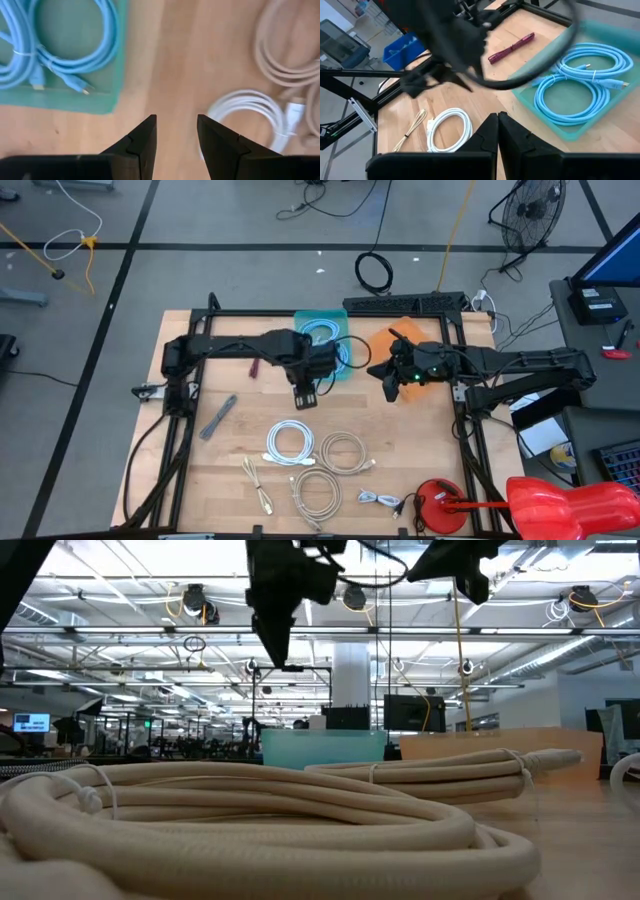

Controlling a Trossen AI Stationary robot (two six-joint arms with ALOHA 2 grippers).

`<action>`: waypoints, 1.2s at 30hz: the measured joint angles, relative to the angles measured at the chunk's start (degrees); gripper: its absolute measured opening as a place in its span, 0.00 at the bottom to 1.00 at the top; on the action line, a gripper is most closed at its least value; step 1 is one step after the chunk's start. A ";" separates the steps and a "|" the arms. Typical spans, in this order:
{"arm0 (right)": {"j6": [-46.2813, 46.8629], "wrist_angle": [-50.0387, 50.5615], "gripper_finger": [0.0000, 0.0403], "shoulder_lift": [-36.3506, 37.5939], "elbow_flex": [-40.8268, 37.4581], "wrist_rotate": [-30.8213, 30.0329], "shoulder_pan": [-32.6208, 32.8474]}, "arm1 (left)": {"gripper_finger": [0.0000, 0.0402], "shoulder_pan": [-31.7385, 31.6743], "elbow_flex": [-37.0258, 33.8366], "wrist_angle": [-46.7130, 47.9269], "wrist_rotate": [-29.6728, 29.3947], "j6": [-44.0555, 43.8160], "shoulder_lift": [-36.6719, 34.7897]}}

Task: Pick & Place USB Port
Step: Put the top brown charger cable into the green bin

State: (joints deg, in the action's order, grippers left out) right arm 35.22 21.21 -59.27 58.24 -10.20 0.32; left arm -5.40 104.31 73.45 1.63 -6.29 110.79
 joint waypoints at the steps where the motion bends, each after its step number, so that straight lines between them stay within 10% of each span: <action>1: 0.01 -0.02 0.00 0.00 0.00 0.01 0.00 | 0.36 0.84 0.00 0.34 0.08 -1.16 -0.50; 16: 4.53 5.10 0.01 -1.09 -0.91 9.76 0.32 | 0.36 13.51 -0.07 1.73 -7.66 -16.26 -1.25; 26: 21.47 -10.61 0.28 -7.64 -12.96 10.72 6.43 | 0.36 12.25 -0.17 16.66 -21.92 -37.38 -3.27; 36: 25.79 -20.40 0.45 -20.35 -13.84 10.07 9.18 | 0.36 15.69 -0.06 11.92 -27.86 -37.33 -14.73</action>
State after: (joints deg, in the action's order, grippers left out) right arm 61.02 0.82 -79.61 44.40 -0.12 9.50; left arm 10.29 104.25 85.37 -26.23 -43.62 96.06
